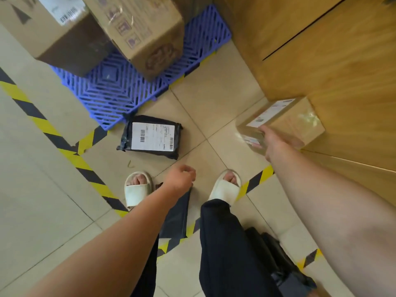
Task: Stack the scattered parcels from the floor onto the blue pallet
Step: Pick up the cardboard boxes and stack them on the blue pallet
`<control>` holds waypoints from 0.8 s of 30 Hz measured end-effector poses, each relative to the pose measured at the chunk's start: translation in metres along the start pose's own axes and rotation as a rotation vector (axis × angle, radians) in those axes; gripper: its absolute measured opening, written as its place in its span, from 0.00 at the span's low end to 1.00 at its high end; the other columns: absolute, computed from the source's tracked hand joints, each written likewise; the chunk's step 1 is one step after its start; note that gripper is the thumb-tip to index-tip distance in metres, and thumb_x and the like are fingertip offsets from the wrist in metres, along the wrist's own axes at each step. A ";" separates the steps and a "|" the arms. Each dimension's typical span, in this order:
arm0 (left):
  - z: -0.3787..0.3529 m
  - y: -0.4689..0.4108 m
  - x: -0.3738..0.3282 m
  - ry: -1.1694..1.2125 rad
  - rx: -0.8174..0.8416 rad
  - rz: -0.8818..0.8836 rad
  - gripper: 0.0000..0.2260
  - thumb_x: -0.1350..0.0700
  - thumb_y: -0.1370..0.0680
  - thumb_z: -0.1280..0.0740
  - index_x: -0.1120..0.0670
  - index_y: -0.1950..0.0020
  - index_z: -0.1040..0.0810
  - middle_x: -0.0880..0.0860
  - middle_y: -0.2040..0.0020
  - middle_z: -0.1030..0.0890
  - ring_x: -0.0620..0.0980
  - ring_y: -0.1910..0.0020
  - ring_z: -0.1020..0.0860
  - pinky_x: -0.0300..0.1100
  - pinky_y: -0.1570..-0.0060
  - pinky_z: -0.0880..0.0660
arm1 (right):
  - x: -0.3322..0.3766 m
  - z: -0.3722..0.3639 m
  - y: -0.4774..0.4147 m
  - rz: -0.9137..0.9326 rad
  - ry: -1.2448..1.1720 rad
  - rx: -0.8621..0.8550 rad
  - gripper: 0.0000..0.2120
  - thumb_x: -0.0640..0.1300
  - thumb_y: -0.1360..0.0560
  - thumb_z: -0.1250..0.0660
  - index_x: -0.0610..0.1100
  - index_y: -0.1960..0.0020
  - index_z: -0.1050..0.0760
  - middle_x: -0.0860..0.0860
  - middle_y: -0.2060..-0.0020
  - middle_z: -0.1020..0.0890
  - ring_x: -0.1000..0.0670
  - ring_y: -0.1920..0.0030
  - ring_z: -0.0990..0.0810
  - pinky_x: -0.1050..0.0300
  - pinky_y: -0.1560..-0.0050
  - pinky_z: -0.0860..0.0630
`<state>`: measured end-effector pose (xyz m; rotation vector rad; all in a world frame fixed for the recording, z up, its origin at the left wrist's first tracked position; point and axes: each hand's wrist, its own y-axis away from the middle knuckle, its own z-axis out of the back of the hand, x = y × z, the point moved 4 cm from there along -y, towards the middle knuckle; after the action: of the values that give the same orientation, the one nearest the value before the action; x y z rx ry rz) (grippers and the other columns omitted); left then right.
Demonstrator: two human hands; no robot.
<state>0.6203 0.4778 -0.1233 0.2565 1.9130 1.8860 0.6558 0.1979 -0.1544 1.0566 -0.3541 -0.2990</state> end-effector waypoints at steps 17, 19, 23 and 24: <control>0.177 0.299 -0.031 0.433 -0.010 -0.120 0.38 0.30 0.33 0.32 0.46 0.27 0.31 0.52 0.30 0.29 0.55 0.29 0.32 0.51 0.34 0.37 | -0.033 0.088 0.407 0.098 0.094 0.461 0.31 0.57 0.49 0.25 0.49 0.48 0.24 0.45 0.54 0.22 0.42 0.53 0.21 0.38 0.33 0.30; 0.199 0.350 -0.035 0.437 0.050 -0.147 0.48 0.27 0.43 0.31 0.42 0.25 0.33 0.50 0.27 0.31 0.55 0.26 0.35 0.53 0.32 0.38 | -0.026 0.091 0.455 0.140 0.098 0.526 0.29 0.54 0.49 0.24 0.47 0.50 0.24 0.45 0.58 0.22 0.42 0.55 0.21 0.39 0.37 0.27; 0.234 0.432 -0.036 0.435 0.160 -0.264 0.51 0.25 0.46 0.28 0.38 0.25 0.36 0.48 0.24 0.34 0.56 0.26 0.35 0.61 0.27 0.42 | -0.012 0.092 0.538 0.241 0.078 0.713 0.18 0.50 0.47 0.24 0.45 0.60 0.19 0.46 0.63 0.18 0.40 0.54 0.19 0.36 0.39 0.24; 0.241 0.449 -0.034 0.450 0.180 -0.299 0.51 0.25 0.46 0.27 0.36 0.25 0.35 0.49 0.24 0.33 0.56 0.26 0.34 0.62 0.27 0.42 | -0.008 0.091 0.555 0.268 0.092 0.754 0.17 0.50 0.47 0.24 0.45 0.59 0.18 0.45 0.60 0.18 0.40 0.50 0.21 0.34 0.35 0.27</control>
<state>0.6771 0.7049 0.3308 -0.4169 2.2605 1.6697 0.6484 0.3850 0.3757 1.7327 -0.5384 0.1454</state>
